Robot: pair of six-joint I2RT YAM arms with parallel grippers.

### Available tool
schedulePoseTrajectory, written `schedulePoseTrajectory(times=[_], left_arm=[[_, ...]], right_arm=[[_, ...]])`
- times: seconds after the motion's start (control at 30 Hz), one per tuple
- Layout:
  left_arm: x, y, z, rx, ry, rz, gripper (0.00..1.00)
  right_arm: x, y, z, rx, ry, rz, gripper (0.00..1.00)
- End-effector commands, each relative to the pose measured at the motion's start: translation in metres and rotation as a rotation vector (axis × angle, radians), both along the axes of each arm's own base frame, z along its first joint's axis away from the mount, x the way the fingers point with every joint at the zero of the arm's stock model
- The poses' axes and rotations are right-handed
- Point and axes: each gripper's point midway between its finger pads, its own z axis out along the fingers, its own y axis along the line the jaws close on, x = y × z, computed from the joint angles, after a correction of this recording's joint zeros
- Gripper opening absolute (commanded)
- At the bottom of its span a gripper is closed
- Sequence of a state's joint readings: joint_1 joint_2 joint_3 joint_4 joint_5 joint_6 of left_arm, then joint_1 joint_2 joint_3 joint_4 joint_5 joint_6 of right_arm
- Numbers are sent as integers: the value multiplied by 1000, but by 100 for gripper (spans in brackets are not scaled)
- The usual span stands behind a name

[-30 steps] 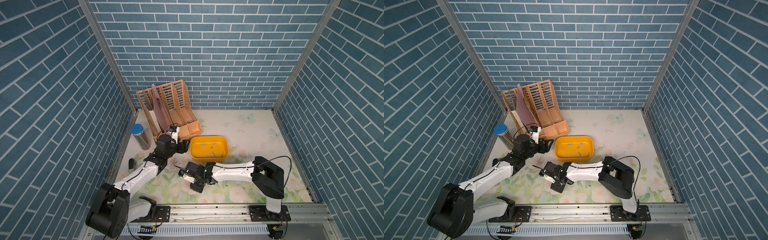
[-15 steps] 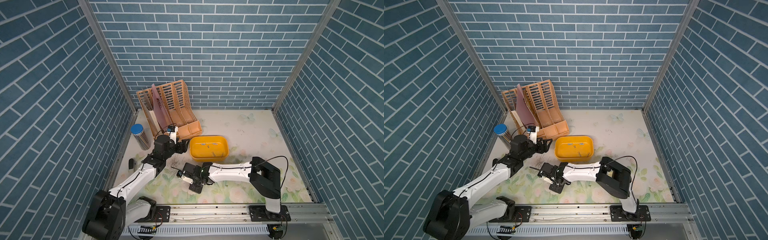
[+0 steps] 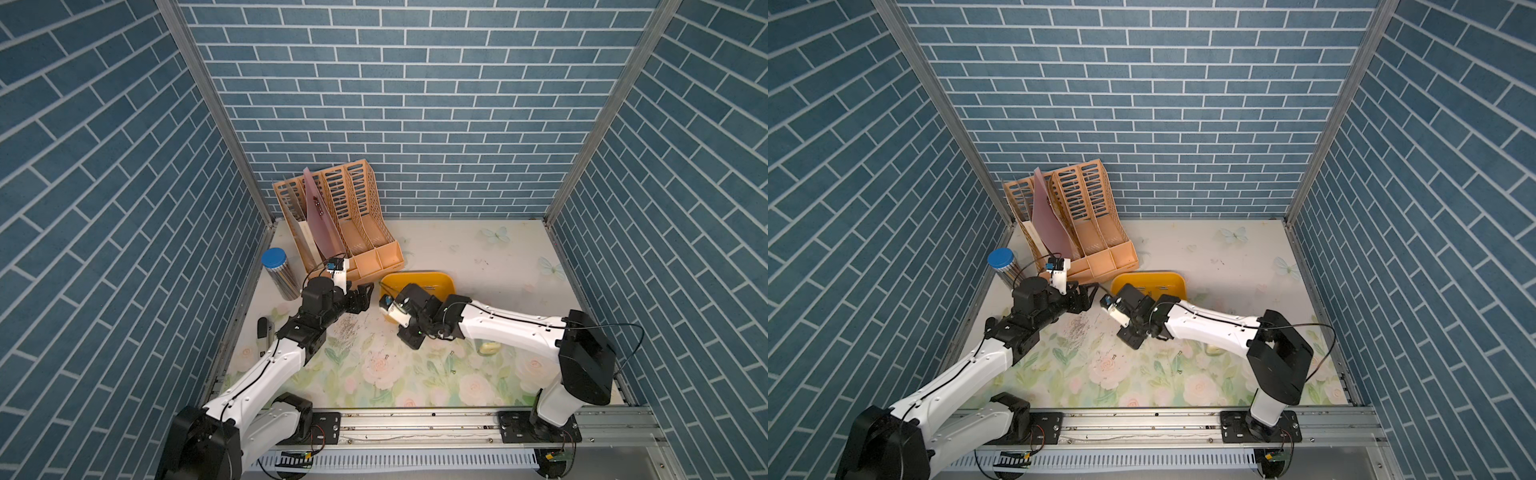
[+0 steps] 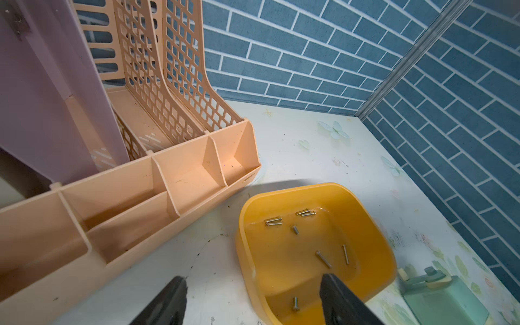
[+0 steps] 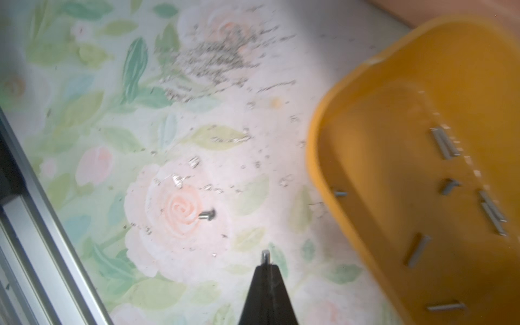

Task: Put the screws on the desktop into the storage box
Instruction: Pick up the screw from the center of the board, then place the screw in the storage box, then pick up the screw from the center of the board.

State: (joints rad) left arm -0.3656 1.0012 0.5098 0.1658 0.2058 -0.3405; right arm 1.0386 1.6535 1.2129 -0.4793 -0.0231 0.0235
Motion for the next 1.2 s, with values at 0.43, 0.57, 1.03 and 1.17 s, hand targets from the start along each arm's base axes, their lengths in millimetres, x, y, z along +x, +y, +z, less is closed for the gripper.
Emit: schedulePoseTrajectory(times=[0.43, 0.57, 1.03, 1.17], left_arm=[[-84, -47, -71, 136, 213, -50, 75], [-100, -48, -87, 146, 227, -34, 75], [-119, -63, -143, 294, 299, -78, 67], [-122, -64, -149, 314, 311, -92, 64]], right_arm=[[106, -16, -18, 46, -79, -195, 3], [106, -15, -23, 43, -73, -189, 5], [94, -26, 20, 149, -127, -205, 18], [91, -27, 32, 180, -135, -199, 18]])
